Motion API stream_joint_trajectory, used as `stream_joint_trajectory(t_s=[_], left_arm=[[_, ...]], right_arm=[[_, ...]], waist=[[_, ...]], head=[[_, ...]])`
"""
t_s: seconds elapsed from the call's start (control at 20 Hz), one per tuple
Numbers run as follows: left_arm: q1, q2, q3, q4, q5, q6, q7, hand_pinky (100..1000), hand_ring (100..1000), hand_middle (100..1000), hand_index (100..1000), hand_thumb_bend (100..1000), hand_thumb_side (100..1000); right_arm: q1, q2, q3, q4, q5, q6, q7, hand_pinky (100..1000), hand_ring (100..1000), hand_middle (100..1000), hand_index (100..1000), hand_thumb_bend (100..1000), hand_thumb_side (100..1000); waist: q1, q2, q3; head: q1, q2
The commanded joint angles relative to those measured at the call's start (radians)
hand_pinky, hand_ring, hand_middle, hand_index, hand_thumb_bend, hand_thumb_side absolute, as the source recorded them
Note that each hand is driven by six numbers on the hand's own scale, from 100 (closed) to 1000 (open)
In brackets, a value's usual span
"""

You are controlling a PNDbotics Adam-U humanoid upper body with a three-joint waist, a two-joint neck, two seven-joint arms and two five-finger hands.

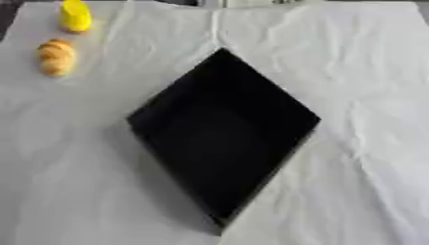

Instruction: Pick up objects on the table and place them in the box.

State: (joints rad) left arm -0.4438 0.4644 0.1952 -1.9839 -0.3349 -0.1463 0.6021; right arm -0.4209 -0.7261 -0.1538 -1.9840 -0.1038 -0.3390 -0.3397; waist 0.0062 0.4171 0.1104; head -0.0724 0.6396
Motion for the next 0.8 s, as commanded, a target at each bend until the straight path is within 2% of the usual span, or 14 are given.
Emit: stream_joint_trajectory(t_s=[0.05, 0.35, 0.5, 0.65, 0.8], left_arm=[[-0.003, 0.024, 0.010, -0.016, -0.005, -0.002, -0.002, 834, 677, 736, 908, 507, 560], [0.001, 0.027, 0.012, -0.016, -0.005, -0.001, -0.002, 834, 676, 737, 908, 506, 562], [0.011, 0.059, 0.010, -0.016, -0.010, 0.011, -0.008, 835, 675, 738, 908, 505, 565], [0.024, 0.152, 0.001, -0.016, -0.027, 0.049, -0.040, 838, 675, 742, 911, 508, 578], [0.037, 0.274, -0.013, -0.016, -0.030, 0.142, -0.109, 841, 674, 747, 915, 511, 591]], right_arm=[[-0.002, -0.030, -0.017, -0.016, 0.010, -0.004, -0.002, 883, 882, 727, 847, 216, 173], [0.003, -0.020, -0.022, -0.016, 0.011, 0.005, -0.003, 878, 881, 724, 845, 209, 179], [0.002, -0.024, -0.022, -0.016, 0.011, 0.005, -0.002, 877, 880, 724, 846, 211, 176], [0.000, -0.032, -0.020, -0.016, 0.011, 0.003, -0.002, 876, 879, 722, 845, 213, 174], [-0.001, -0.038, -0.018, -0.016, 0.011, 0.003, 0.001, 876, 879, 721, 845, 212, 174]], waist=[[0.000, -0.016, -0.001], [0.001, -0.013, -0.002], [0.002, -0.013, -0.002], [0.008, -0.013, -0.002], [0.015, -0.012, -0.002]], head=[[0.002, -0.013], [0.003, -0.017], [0.008, -0.020], [0.005, -0.019], [0.005, -0.016]])
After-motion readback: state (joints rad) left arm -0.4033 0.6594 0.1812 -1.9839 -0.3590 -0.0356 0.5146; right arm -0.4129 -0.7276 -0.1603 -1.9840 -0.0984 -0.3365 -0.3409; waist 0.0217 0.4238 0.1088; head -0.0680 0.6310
